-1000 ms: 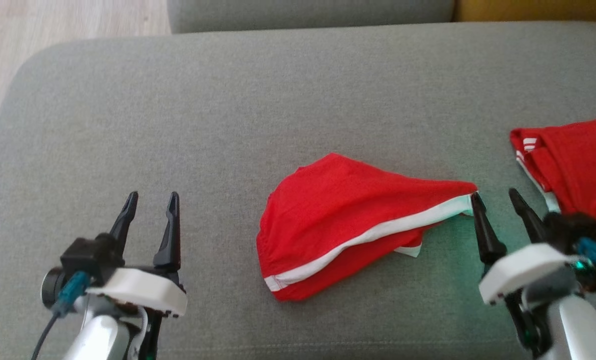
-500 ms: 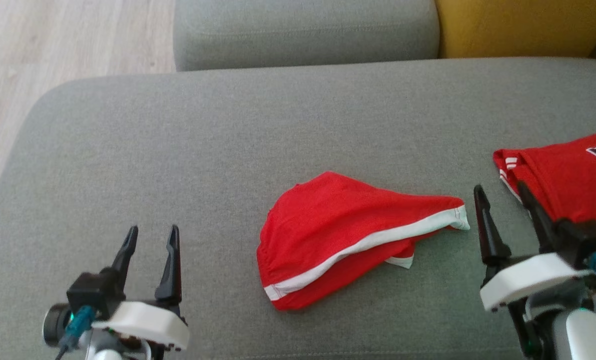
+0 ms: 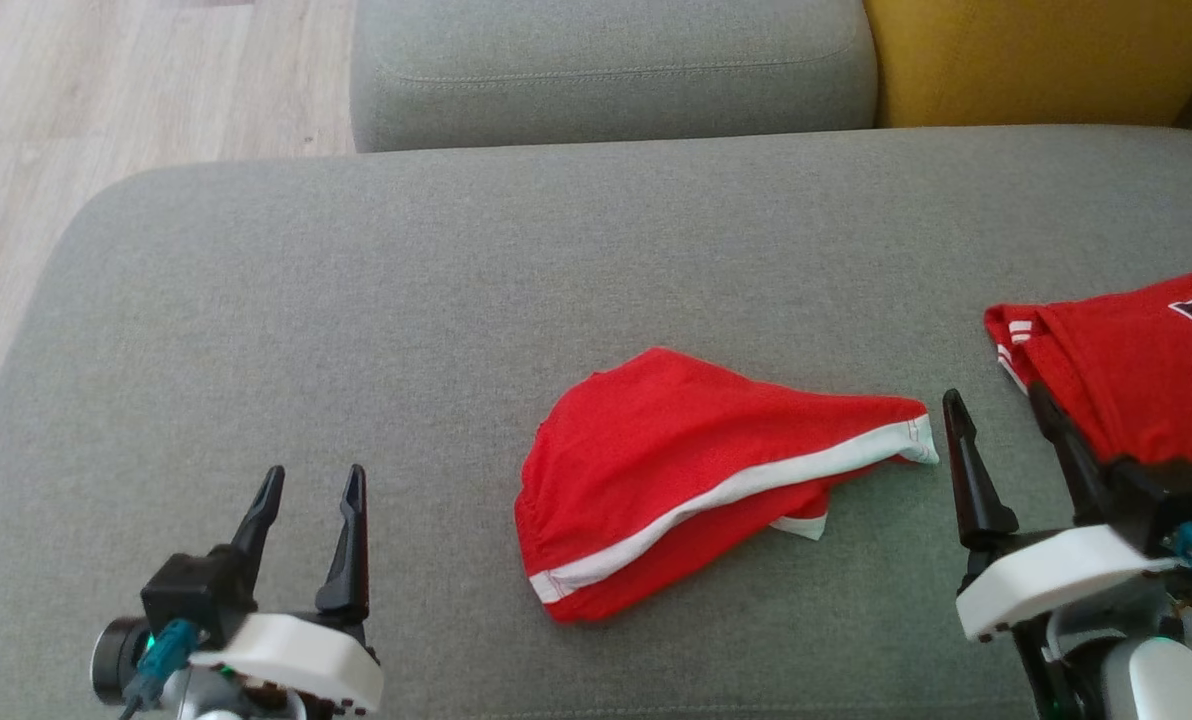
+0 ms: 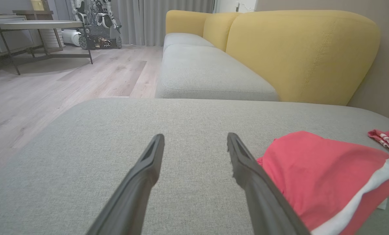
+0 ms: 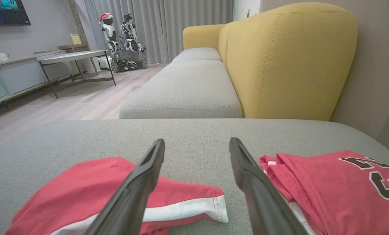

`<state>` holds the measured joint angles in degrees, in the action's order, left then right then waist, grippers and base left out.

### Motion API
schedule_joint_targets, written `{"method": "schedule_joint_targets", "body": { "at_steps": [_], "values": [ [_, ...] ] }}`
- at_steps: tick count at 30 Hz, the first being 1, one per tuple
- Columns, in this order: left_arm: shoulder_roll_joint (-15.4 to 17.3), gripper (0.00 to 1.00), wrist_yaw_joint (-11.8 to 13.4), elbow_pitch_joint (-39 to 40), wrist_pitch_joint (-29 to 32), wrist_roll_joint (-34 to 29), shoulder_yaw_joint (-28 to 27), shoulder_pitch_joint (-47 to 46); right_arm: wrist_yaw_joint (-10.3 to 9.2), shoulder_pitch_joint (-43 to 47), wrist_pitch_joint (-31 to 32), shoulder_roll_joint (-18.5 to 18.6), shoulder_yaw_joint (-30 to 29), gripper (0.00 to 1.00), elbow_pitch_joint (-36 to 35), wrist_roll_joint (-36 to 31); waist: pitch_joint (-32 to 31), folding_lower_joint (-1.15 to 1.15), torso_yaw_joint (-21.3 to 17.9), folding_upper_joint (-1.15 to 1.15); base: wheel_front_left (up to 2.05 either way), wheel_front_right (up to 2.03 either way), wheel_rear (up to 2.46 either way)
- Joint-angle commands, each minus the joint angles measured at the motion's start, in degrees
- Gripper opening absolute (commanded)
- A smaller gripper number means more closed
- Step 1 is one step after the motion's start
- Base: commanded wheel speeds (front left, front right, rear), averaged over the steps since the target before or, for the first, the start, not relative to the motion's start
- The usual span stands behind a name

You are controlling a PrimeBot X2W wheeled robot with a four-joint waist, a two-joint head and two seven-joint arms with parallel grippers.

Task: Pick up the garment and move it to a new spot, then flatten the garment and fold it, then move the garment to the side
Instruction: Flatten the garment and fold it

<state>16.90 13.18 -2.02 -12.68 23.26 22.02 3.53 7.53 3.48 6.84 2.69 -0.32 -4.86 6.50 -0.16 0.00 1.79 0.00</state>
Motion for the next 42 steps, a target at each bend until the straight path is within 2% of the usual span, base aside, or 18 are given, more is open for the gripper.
{"method": "schedule_joint_targets", "body": {
  "at_steps": [1, 5, 9, 15, 22, 30, 31, 32, 33, 37, 42],
  "values": [
    [1.1, 1.00, 0.4, 2.0, -0.1, 0.0, -1.8, -2.2, -0.04, -1.5, -0.1, 0.3, 1.3, 1.00, -2.1, 0.0, 0.0, 0.00, 0.0, 0.00, 0.00, 0.00, 0.00],
    [1.1, 1.00, -0.1, 1.6, 0.1, 0.4, -1.4, -2.4, -0.04, -1.3, 0.0, 0.3, 1.5, 1.00, -2.1, 0.2, 0.0, 0.00, 0.0, 0.00, 0.00, 0.00, 0.00],
    [0.2, 1.00, -1.9, 0.8, 2.2, 1.6, 0.5, -3.5, -0.04, -1.5, 0.1, 0.2, 1.6, 1.00, -1.7, 0.5, 0.3, 0.00, 0.1, 0.00, 0.00, 0.00, 0.00],
    [-3.5, 1.00, -7.0, -2.9, 8.2, 5.8, 5.8, -5.1, -0.04, -2.3, 0.3, 0.2, 2.6, 1.00, -1.7, 1.0, 2.3, 0.00, -0.5, 0.00, 0.00, 0.00, 0.00],
    [-7.8, 1.00, -10.9, -10.7, 11.8, 10.8, 8.4, -6.6, -0.04, -3.2, 0.3, 0.2, 3.3, 1.00, -1.0, 1.5, 4.5, 0.00, -2.2, 0.00, 0.00, 0.00, 0.00],
    [-8.8, 1.00, -12.5, -15.8, 11.0, 11.3, 9.0, -8.9, -0.04, -3.7, 0.1, 0.2, 3.1, 1.00, -0.7, 1.6, 5.9, 0.00, -3.5, 0.00, 0.00, 0.00, 0.00],
    [-8.8, 0.92, -12.7, -16.2, 10.9, 11.3, 9.0, -9.1, -0.04, -3.7, 0.1, 0.2, 3.0, 1.00, -0.7, 1.6, 6.1, 0.00, -3.5, 0.00, 0.00, 0.00, 0.00],
    [-8.9, 0.03, -12.9, -16.5, 10.6, 11.4, 9.0, -9.3, -0.04, -3.7, 0.1, 0.2, 2.8, 1.00, -0.5, 1.6, 6.2, 0.00, -3.5, 0.00, 0.00, 0.00, 0.00],
    [-8.7, 0.00, -13.0, -16.7, 10.4, 11.3, 9.0, -9.5, -0.04, -3.8, 0.1, 0.2, 2.6, 1.00, -0.4, 1.6, 6.3, 0.00, -3.6, 0.00, 0.00, 0.00, 0.00],
    [-7.9, 0.00, -13.1, -16.9, 10.1, 10.9, 8.9, -10.0, -0.04, -4.3, 0.7, 0.2, 1.0, 1.00, 1.5, 1.0, 6.8, 0.00, -3.4, 0.00, 0.00, 0.00, 0.00],
    [-7.3, 0.00, -12.9, -16.1, 9.9, 10.3, 9.1, -10.9, -0.04, -6.6, 3.0, 0.6, -0.6, 1.00, 8.8, -0.7, 7.6, 0.00, -2.4, 0.00, 0.00, 0.00, 0.00]
  ]
}}
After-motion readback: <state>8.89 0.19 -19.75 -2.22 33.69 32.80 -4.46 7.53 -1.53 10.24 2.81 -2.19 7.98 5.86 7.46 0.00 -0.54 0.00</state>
